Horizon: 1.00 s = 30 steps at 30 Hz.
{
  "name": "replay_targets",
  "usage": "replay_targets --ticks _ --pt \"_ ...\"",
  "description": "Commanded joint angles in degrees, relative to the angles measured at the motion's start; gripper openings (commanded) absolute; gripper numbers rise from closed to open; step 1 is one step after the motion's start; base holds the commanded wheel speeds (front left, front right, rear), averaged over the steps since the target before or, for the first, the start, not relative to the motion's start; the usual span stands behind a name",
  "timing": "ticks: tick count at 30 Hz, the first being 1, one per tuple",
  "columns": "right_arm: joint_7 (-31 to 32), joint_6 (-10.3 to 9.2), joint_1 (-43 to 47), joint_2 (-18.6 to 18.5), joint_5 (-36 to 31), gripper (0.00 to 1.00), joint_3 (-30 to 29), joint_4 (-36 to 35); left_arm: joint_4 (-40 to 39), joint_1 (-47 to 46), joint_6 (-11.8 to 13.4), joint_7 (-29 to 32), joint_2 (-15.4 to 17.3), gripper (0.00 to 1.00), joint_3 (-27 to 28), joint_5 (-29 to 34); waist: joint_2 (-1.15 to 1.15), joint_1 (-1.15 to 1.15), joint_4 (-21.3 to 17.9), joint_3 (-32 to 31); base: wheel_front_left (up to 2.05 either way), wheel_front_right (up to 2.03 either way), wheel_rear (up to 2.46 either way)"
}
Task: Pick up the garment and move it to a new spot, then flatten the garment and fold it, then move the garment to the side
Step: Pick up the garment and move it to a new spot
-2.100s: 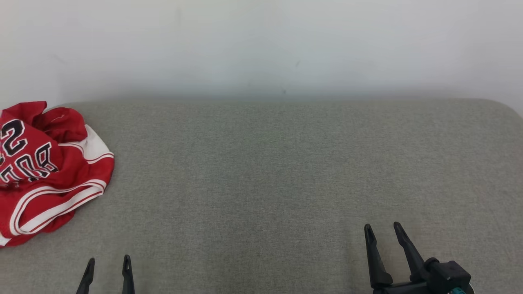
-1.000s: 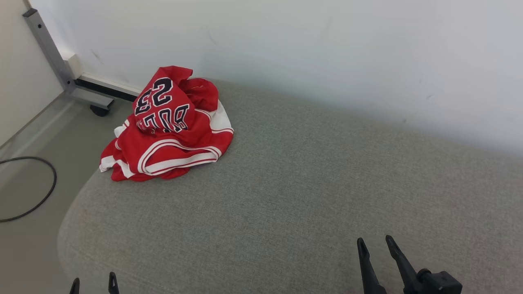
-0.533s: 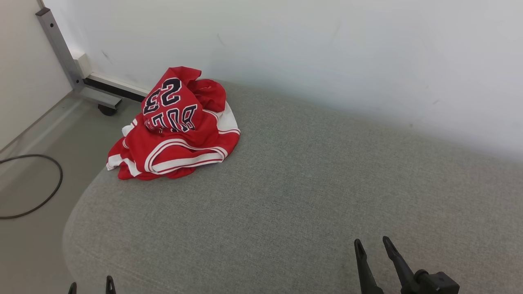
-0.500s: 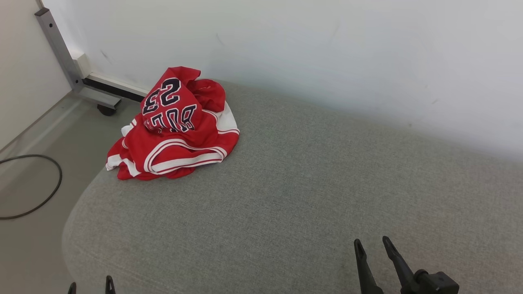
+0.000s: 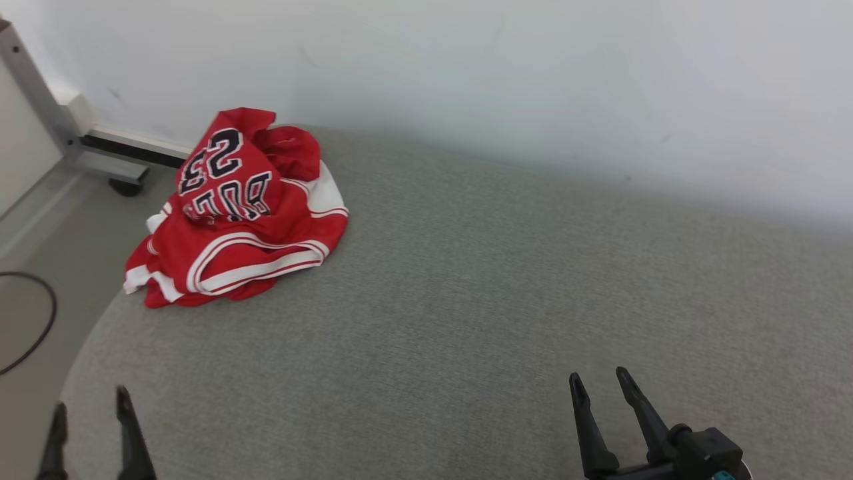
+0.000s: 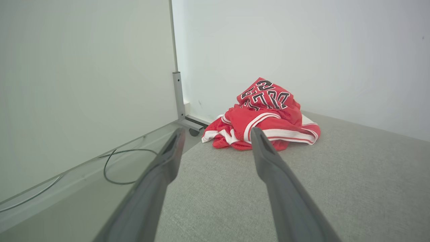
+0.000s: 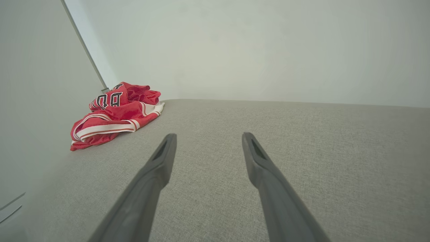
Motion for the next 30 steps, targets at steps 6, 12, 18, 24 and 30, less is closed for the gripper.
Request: replay_targets --ticks 6,12,18,24,30 --pt "-0.04 -0.12 -2.47 -0.05 -1.15 1.0 -0.1 -0.32 0.83 -8.18 -2.2 -0.2 2.0 1.0 4.01 -0.91 0.0 0.0 -7.5 4.82 0.0 0.0 0.0" --pt "-0.03 -0.12 -4.98 -0.04 -1.47 1.0 -1.29 -1.35 3.59 -16.84 -3.27 -0.2 5.32 1.0 8.65 -3.3 0.0 0.0 -13.02 9.3 0.0 0.0 0.0" --pt "-0.04 -0.12 -7.15 -0.03 -1.43 1.0 -2.03 -2.35 9.07 -23.45 -3.82 -0.19 9.17 1.0 10.91 -7.3 0.0 0.0 -16.73 13.0 0.0 0.0 0.0" --pt "-0.04 -0.12 -8.7 0.0 -0.99 1.0 -2.51 -3.4 16.9 -29.67 -3.81 -0.19 15.75 1.0 8.64 -11.71 0.0 0.0 -19.57 15.76 0.0 0.0 0.0" --pt "-0.04 -0.12 -9.97 -0.01 -1.38 1.0 -1.97 -5.83 26.8 -34.29 -3.84 2.11 22.86 1.0 4.56 -19.83 0.0 0.0 -21.96 17.28 0.0 0.0 0.0"
